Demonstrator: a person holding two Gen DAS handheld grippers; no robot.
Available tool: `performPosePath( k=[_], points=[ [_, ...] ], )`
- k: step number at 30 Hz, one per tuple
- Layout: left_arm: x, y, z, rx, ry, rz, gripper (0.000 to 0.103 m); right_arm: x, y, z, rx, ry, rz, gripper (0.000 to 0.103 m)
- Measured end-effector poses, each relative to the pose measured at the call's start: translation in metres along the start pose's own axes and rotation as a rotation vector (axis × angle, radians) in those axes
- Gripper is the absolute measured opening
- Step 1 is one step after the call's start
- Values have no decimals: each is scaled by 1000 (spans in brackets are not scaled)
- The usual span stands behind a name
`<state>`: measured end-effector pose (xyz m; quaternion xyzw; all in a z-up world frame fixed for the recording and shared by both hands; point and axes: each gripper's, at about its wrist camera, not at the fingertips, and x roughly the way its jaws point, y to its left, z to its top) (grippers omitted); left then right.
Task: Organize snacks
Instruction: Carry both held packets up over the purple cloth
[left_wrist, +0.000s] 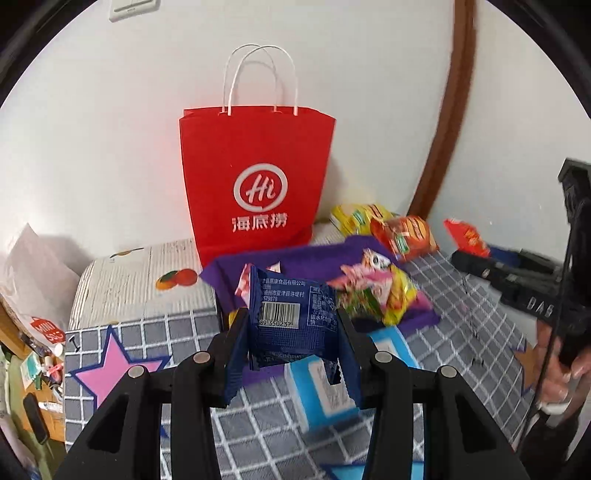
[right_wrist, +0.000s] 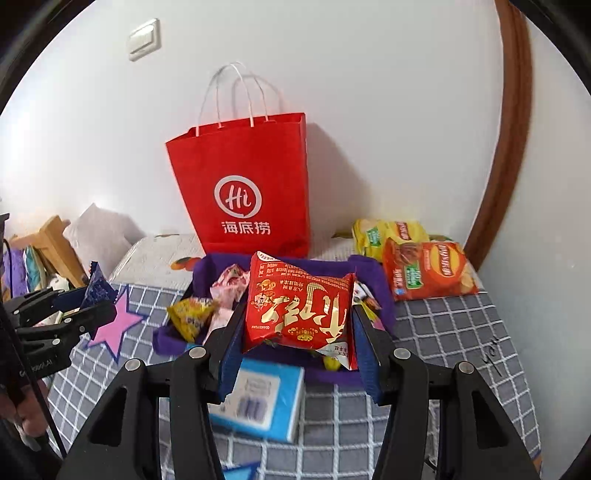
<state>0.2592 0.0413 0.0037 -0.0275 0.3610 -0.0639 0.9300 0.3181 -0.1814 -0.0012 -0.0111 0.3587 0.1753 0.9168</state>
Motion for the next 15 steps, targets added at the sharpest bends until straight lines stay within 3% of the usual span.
performPosePath(
  k=[6,12,15],
  points=[
    [34,5,34,-63,27,-23,42,49,2,33,22,89,74,53],
    [64,8,56,-98,41,7,42,88,5,63,25,106,119,54],
    [77,18,58,-140,42,-15,42,108,3,68,11,119,129,54]
  ],
)
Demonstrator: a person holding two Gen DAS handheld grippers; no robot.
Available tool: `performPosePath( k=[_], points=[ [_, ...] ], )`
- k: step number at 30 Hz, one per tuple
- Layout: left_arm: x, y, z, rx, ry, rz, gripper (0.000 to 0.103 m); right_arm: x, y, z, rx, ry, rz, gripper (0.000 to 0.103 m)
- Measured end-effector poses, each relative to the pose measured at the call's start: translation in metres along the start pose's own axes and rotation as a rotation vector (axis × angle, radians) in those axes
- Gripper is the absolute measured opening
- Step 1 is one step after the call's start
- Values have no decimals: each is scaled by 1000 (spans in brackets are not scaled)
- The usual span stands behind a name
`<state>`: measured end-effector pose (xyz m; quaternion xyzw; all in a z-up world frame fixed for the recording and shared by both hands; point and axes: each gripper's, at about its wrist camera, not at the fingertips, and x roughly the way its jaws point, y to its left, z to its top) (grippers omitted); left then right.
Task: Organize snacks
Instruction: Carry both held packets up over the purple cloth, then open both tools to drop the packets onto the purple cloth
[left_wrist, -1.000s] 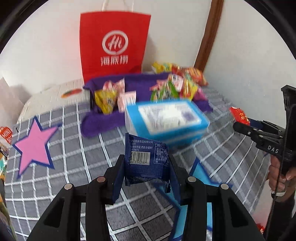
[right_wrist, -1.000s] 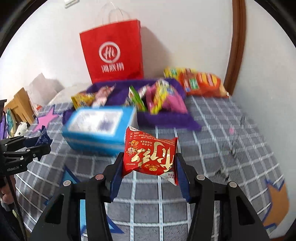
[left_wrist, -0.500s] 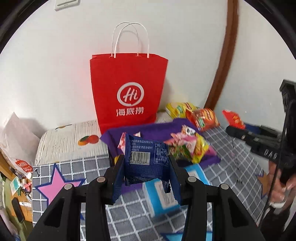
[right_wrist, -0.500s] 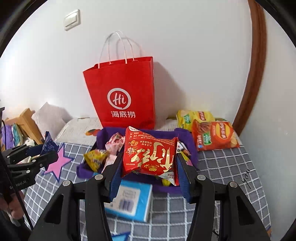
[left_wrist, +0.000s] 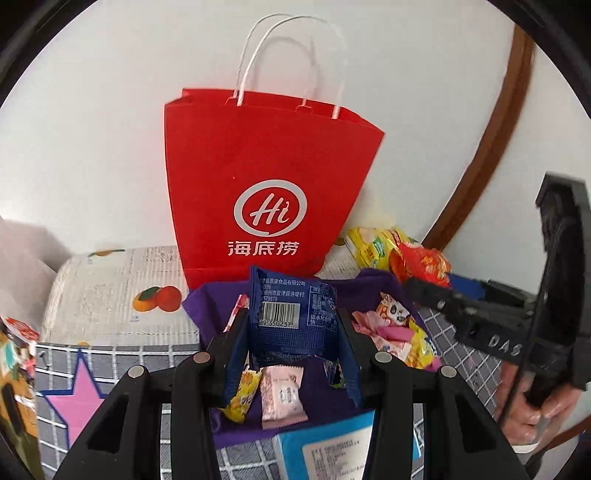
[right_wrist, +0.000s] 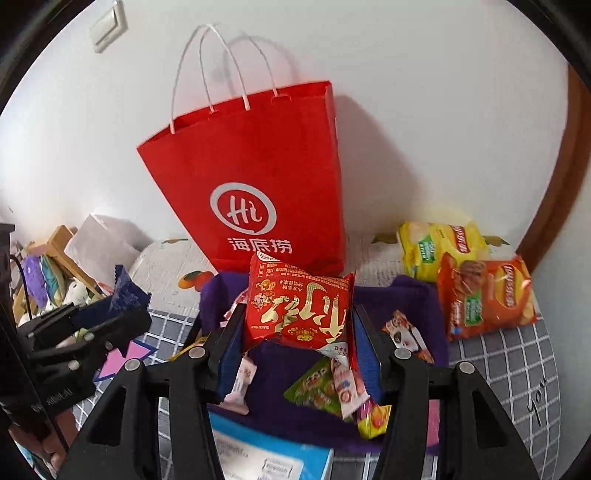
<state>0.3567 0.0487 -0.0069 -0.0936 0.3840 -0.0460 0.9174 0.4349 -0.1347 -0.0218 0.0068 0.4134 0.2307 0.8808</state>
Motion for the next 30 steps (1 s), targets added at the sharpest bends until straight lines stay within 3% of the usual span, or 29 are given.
performPosePath(
  k=[7,17,23,30],
  points=[
    [29,23,-2,-48,57,17,42,55,-15,-10,-27,115,-13,54],
    [46,31,-6,-68,121,14,42,102,-2,-28,-81,265,40,54],
    [56,32,-8,-67,142,28,42,129,-2,-38,-90,361,5,54],
    [66,33,-12,-75,171,31,42,123,-3,-35,-101,337,-16,66]
  ],
)
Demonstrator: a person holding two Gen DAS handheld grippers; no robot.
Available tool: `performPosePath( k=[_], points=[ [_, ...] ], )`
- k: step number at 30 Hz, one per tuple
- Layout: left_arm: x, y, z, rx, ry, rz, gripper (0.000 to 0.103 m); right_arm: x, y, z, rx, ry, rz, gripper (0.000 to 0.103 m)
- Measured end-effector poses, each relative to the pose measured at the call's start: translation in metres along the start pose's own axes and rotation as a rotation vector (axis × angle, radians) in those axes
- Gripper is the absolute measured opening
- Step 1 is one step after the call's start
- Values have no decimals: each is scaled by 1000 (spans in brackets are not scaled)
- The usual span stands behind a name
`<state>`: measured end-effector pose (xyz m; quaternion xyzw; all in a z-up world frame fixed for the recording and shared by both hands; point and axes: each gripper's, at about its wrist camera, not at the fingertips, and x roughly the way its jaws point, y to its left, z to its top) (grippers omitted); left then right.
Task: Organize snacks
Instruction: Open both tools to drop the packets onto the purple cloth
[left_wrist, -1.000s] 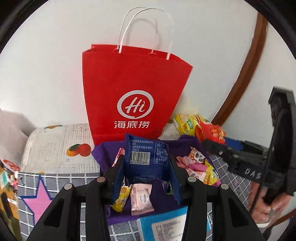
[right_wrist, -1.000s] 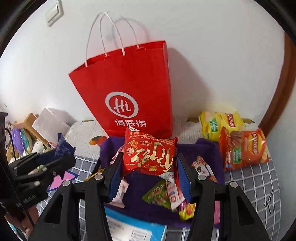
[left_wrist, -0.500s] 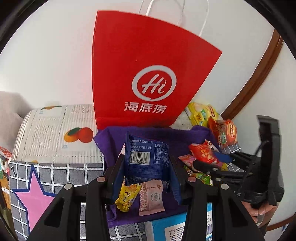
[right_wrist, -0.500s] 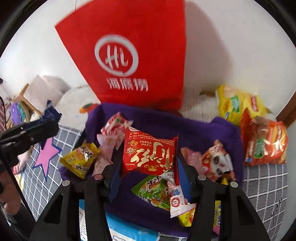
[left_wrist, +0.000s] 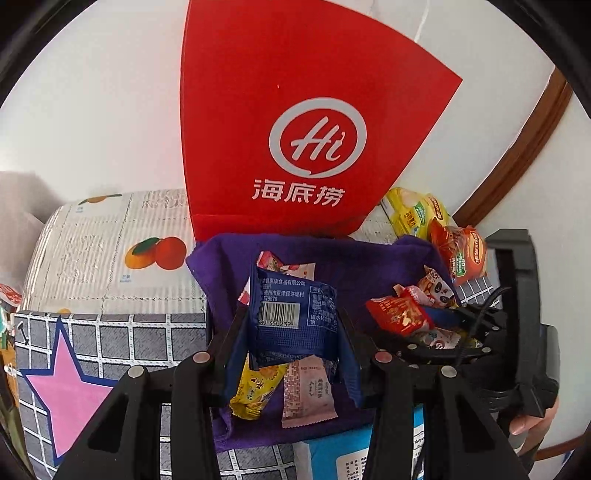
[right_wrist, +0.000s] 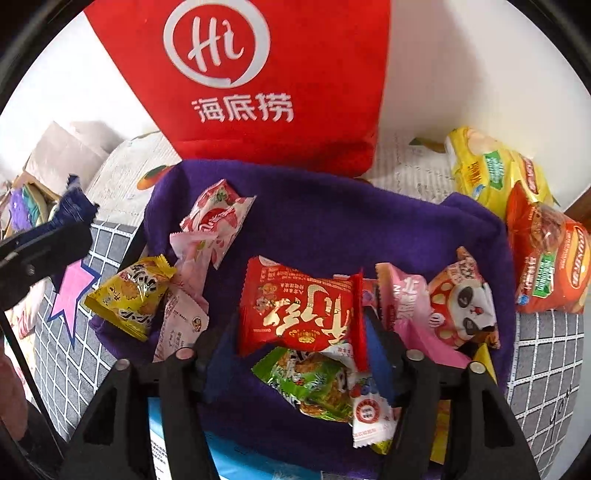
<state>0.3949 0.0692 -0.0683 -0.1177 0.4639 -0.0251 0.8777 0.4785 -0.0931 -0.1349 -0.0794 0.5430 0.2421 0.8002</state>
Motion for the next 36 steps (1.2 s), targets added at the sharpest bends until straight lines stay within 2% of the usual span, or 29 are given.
performPosePath(
  k=[3,9,14,17,19,27,31,34,36],
  points=[
    [7,-2,-1,3,15,1,42,-4,-4,1,19,-9,-12,71],
    [19,-9,-6,18,46,4,42,-15,-12,1,32,-13,16,71],
    [29,-14,-9,20,67,-7,42,-42,-20,-2,16,-86,-73,71],
    [35,-17,-11,19,71,-51,44,-57,-27,-3,21,-127,-111,71],
    [40,-19,-13,18,75,-85,46,-66,-34,-4,42,-152,-125,71],
    [52,-16,-14,-17,93,-110,47,-80,-39,-4,62,-193,-136,71],
    [48,-16,-11,-22,79,-124,53,-80,-34,-5,49,-194,-141,71],
    [44,-19,-10,-2,70,-115,66,-81,-29,-5,35,-198,-143,71],
    [41,-22,-9,15,55,-107,66,-81,-27,-6,29,-201,-150,71]
  ],
)
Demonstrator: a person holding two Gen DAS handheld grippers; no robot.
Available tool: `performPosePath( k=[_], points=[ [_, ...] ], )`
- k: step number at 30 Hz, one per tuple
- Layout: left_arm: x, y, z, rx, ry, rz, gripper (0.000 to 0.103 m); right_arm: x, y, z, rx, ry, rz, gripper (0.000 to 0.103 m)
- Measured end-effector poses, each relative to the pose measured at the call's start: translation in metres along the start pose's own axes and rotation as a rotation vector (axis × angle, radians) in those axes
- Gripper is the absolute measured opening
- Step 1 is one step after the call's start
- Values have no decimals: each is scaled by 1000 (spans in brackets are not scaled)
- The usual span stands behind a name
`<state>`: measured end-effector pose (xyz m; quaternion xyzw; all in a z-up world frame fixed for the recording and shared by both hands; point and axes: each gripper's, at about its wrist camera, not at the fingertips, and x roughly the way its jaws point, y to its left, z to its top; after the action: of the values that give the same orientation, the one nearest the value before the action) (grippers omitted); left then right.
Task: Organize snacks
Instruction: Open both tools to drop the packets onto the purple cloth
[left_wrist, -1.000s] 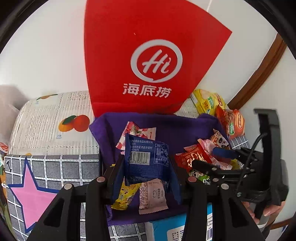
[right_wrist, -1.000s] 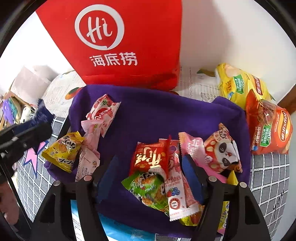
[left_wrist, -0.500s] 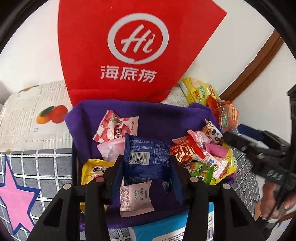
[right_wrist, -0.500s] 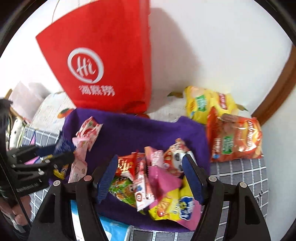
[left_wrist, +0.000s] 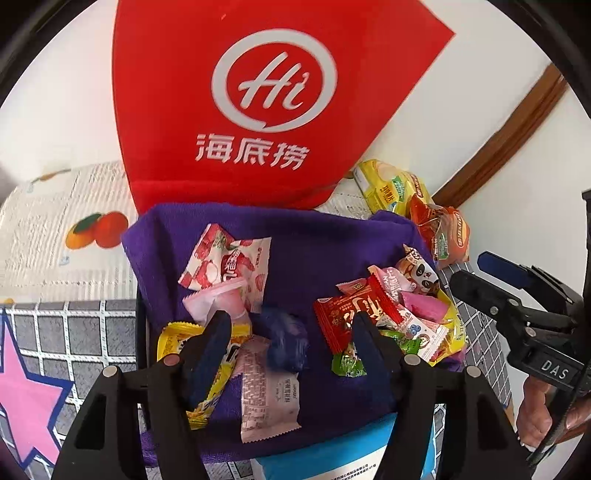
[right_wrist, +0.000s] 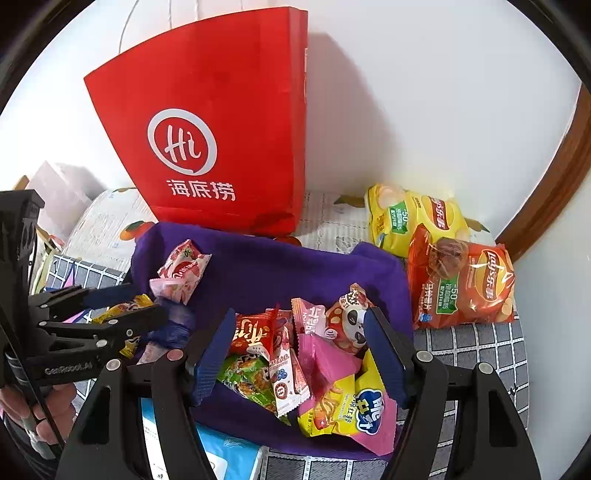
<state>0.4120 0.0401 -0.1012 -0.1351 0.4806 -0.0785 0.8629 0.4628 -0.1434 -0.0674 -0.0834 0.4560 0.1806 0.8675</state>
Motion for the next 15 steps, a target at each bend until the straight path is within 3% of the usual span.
performPosePath(
  k=[10,15],
  points=[
    [-19,-4,3,25,-34,1,66,-8,0,1,13,-27,-9,71],
    [-31,-22,-1,114,-57,67,66,-28,-8,4,68,-76,17,71]
  ],
)
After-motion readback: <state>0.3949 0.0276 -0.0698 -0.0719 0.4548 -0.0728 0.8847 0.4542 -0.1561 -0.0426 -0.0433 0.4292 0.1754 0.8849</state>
